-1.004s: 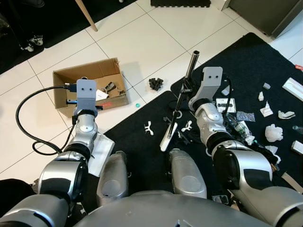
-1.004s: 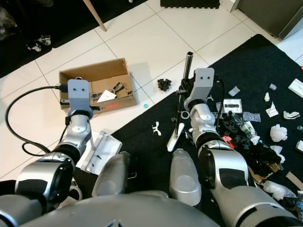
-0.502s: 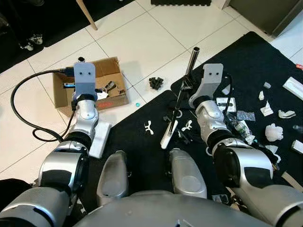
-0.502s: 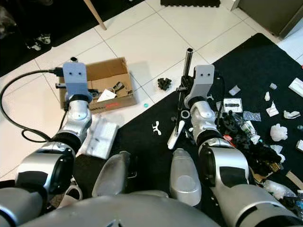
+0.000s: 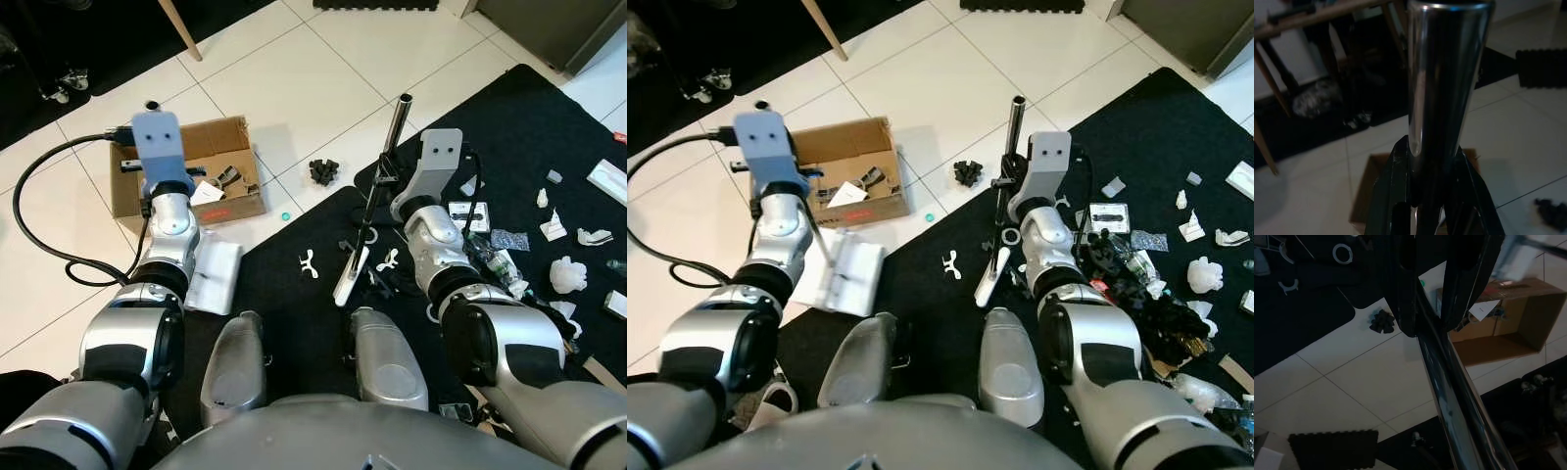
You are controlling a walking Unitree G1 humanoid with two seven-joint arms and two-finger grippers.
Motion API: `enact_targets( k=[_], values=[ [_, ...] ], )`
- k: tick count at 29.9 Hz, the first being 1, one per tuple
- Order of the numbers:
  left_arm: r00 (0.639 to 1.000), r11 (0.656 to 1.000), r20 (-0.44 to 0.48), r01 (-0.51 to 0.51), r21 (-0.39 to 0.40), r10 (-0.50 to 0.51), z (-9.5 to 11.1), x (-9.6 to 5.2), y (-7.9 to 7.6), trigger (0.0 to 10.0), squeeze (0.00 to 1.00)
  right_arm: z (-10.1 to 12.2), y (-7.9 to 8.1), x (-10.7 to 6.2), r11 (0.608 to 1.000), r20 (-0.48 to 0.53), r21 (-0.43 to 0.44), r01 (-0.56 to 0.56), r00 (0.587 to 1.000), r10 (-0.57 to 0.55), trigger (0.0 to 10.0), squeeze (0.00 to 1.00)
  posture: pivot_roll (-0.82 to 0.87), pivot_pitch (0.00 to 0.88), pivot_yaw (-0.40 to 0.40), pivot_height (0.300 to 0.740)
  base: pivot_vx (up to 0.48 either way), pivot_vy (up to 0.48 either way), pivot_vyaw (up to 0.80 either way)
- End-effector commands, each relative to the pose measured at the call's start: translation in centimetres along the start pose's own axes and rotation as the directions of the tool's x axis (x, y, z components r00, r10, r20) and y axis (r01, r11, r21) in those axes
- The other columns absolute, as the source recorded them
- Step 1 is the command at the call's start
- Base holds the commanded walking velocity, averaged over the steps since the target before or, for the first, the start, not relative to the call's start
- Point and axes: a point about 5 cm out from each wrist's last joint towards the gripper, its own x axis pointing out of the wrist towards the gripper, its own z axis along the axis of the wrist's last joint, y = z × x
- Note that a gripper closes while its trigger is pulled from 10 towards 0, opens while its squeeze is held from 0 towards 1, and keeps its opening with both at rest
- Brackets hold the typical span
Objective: Sweep floor
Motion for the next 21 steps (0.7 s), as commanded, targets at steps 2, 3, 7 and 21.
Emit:
enact_targets(
  k=[2, 3, 7, 21],
  values=[
    [0.999, 0.999, 0.04, 0.019, -0.048, -0.017, 1.2, 0.5, -0.7, 10.0, 0.0, 0.9, 0.4, 0.4, 1.0, 0.043, -0.007, -0.015, 0.999, 0.016, 10.0, 0.0, -0.03, 0.0, 0.049, 0.74, 0.0, 0.0, 0.0],
    [1.0, 0.992, 0.019, 0.024, -0.123, -0.022, 1.2, 0.6, -1.0, 10.0, 0.0, 0.9, 0.3, 0.4, 1.0, 0.042, -0.007, -0.014, 0.999, 0.014, 10.0, 0.0, -0.03, 0.0, 0.049, 0.74, 0.0, 0.0, 0.0],
    [0.999, 0.978, 0.007, 0.048, -0.201, -0.047, 1.4, 0.6, -1.6, 10.0, 0.0, 0.9, 0.3, 0.4, 1.0, 0.041, -0.008, -0.013, 0.999, 0.013, 10.0, 0.0, -0.03, 0.0, 0.048, 0.74, 0.0, 0.0, 0.0],
    [0.988, 0.961, -0.02, 0.146, -0.236, -0.155, 0.9, 0.0, -3.1, 10.0, 0.0, 0.7, 0.4, 0.3, 1.0, 0.037, -0.012, -0.019, 0.999, 0.02, 10.0, 0.0, -0.03, 0.0, 0.048, 0.74, 0.0, 0.0, 0.0]
  ],
)
